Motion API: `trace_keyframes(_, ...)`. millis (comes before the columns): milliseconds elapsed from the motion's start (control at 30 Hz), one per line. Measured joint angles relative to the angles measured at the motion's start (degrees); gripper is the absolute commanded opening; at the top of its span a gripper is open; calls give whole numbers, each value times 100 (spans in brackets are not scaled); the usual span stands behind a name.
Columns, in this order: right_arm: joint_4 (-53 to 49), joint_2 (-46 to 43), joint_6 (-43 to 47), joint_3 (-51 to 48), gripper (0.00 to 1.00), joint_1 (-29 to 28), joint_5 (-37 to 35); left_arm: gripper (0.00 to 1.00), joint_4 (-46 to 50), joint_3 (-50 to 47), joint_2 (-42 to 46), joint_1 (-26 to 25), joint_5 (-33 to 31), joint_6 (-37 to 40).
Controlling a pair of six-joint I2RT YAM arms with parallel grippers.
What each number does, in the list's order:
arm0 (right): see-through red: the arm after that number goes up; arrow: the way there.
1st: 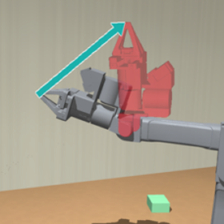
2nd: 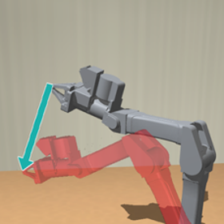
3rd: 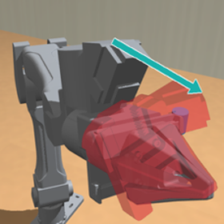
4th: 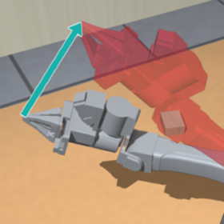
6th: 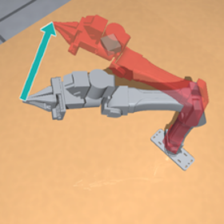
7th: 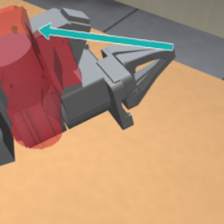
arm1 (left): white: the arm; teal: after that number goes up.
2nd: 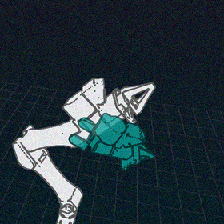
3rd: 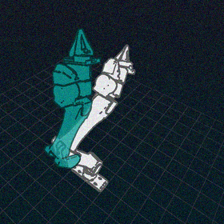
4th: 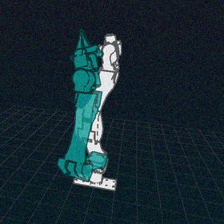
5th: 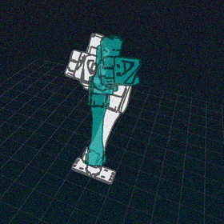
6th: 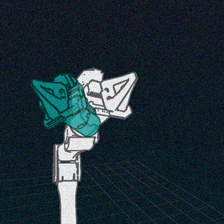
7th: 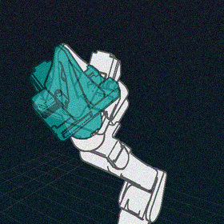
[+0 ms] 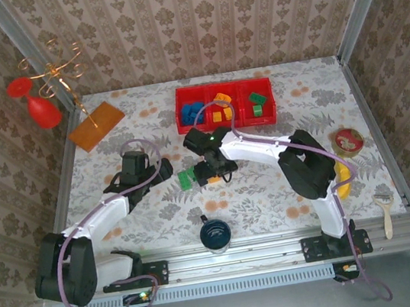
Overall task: Sort the legos into containers by color
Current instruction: Move the lego to the center of the table, then pick up the lego from the center of the table.
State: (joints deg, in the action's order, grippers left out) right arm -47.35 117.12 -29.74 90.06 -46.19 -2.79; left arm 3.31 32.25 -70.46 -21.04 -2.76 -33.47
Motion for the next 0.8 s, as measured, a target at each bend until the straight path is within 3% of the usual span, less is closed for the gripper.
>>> trace_keyframes(333, 42, 398, 0, 0, 75, -2, 31, 100, 2, 0, 0, 0, 0, 0)
trace_keyframes(800, 90, 446, -46, 13, 53, 140, 31, 100, 2, 0, 0, 0, -2, 0)
